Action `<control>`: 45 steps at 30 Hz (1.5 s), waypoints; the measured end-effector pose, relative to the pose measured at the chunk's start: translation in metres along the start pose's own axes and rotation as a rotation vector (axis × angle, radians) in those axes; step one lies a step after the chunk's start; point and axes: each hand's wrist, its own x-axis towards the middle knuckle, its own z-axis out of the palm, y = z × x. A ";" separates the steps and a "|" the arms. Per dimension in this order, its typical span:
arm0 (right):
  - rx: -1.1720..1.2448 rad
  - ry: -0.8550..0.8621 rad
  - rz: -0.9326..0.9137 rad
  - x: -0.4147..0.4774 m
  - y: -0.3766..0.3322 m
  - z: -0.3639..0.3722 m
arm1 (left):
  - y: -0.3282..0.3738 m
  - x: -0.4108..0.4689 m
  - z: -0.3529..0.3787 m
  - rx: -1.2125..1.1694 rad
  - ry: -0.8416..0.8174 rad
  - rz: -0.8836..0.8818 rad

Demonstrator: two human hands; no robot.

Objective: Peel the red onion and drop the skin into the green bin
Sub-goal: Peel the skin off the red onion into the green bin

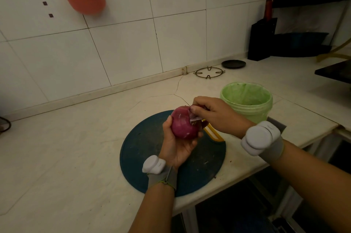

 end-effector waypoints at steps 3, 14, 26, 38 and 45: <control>0.102 -0.016 0.045 0.001 0.003 0.005 | 0.000 0.000 -0.002 -0.004 -0.041 -0.006; -0.001 0.198 0.110 0.003 -0.001 -0.024 | 0.003 -0.003 -0.006 -0.173 -0.196 -0.023; -0.822 0.346 0.513 -0.007 0.047 -0.101 | -0.002 0.002 0.001 0.102 0.035 0.046; -0.036 -0.086 -0.123 -0.017 -0.002 -0.041 | -0.002 -0.003 0.001 0.080 -0.128 -0.122; 0.386 -0.020 -0.030 -0.016 0.003 -0.022 | -0.002 -0.003 -0.003 0.046 -0.216 -0.193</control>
